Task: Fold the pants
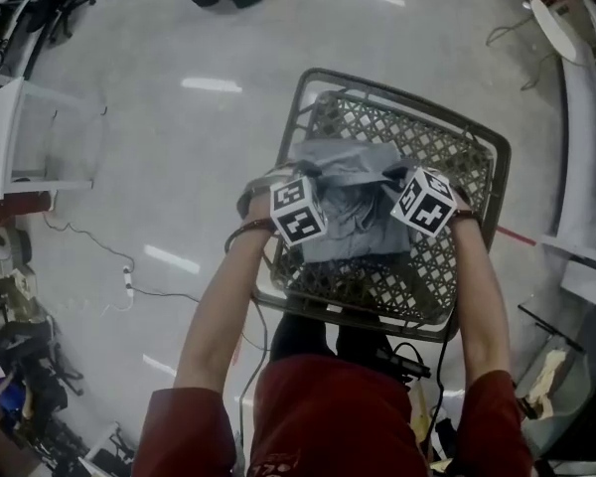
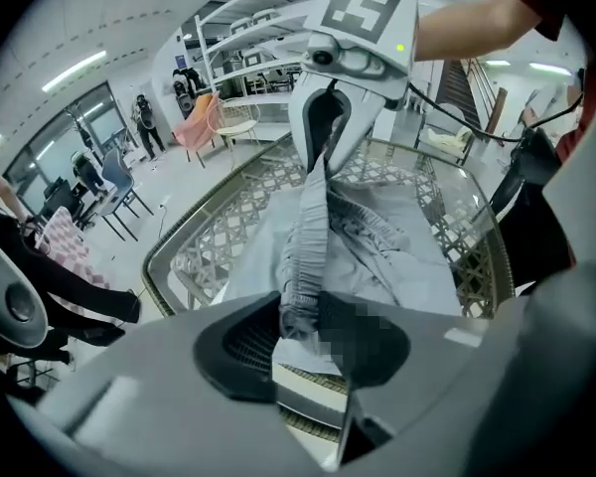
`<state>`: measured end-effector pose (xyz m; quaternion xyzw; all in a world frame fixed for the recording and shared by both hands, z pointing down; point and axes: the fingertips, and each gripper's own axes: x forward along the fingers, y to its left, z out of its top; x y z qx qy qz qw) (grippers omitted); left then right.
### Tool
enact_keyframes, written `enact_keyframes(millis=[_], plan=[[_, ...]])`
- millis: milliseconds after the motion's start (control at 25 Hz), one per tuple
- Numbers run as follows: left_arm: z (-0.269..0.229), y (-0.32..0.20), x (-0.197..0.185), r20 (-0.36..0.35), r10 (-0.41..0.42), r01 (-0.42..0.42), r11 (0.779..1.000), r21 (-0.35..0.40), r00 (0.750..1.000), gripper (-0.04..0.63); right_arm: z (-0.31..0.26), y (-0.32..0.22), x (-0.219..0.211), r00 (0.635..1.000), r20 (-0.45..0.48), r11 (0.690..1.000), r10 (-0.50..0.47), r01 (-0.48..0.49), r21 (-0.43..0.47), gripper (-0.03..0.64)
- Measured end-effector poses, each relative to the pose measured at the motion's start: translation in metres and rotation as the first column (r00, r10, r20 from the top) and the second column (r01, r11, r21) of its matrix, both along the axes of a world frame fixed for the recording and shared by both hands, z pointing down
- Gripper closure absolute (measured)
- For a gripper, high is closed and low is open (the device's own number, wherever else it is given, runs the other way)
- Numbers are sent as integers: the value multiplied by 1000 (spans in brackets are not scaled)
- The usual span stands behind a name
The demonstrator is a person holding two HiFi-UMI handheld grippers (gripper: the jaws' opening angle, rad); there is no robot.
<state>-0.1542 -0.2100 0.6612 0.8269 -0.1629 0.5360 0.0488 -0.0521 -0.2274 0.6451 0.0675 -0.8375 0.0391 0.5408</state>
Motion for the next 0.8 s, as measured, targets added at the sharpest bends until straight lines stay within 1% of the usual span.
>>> enact_keyframes(millis=[160,320,400,480,560,680,800], plan=[[16,-23,-6,10,22,-22,1000,-6,1000,469,17,-24,-6,1000,-15,999,27,-28,-19,578],[34,-32,-8,22,30,-30,1000,-10,999,461,35,-34,-5,998,-24,997,54,-55,-47,577],[41,-36,-11,33,25,-25,1000,5,999,433,41,-37,-4,998,-32,997,58,-60,-41,574],[46,-38,-15,37,10,-11,1000,23,999,405,45,-42,-6,997,-22,997,70,-70,-19,560],[49,-42,-17,34,-8,6,999,45,999,396,46,-48,-8,997,-6,997,80,-80,4,552],[44,-50,-16,22,-24,22,996,89,999,387,46,-56,-9,997,-6,996,77,-77,33,545],[40,-57,-18,16,-38,36,993,111,999,385,50,-61,-10,996,-5,996,87,-87,37,545]])
